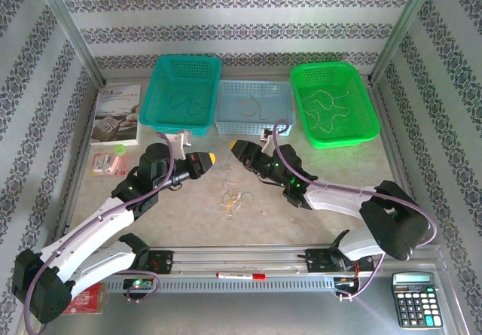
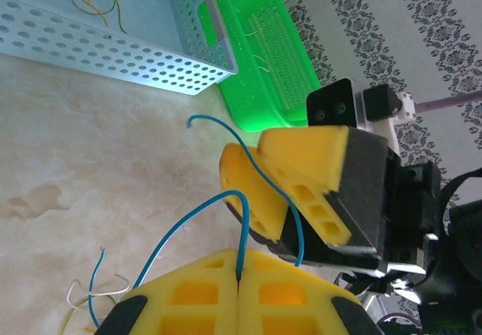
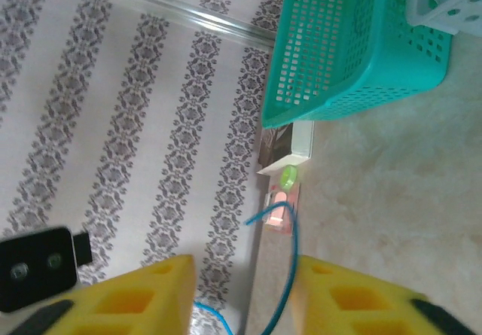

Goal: Untangle the cables

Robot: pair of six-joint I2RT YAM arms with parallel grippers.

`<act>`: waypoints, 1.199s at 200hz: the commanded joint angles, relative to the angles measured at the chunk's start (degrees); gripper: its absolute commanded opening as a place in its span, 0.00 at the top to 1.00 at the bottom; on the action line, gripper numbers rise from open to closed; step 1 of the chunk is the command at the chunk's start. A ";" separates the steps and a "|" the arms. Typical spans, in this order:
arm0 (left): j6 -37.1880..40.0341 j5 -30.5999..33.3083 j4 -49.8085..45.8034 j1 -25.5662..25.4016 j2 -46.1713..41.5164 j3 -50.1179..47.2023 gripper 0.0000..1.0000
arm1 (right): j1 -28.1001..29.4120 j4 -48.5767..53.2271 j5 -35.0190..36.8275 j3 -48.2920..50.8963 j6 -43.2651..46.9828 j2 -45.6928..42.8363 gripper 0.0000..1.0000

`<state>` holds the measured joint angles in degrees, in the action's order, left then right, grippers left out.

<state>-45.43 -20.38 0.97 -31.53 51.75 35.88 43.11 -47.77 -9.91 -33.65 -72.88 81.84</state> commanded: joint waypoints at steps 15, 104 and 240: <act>-0.46 -0.63 2.94 -0.66 -0.84 -0.81 1.00 | -1.15 -5.00 -2.90 -1.25 -1.38 1.38 0.71; -0.36 -0.71 3.40 -0.65 -0.64 -0.88 1.00 | -2.71 -6.50 -5.63 -1.11 -1.71 2.66 0.87; 1.74 5.53 -3.47 -0.39 -10.81 -2.68 0.34 | -5.45 1.50 -14.14 -0.89 15.90 -3.17 1.00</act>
<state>-44.45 -16.73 -1.06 -31.55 42.44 33.10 38.35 -47.05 -20.51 -33.76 -63.42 80.99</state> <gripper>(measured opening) 0.643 0.050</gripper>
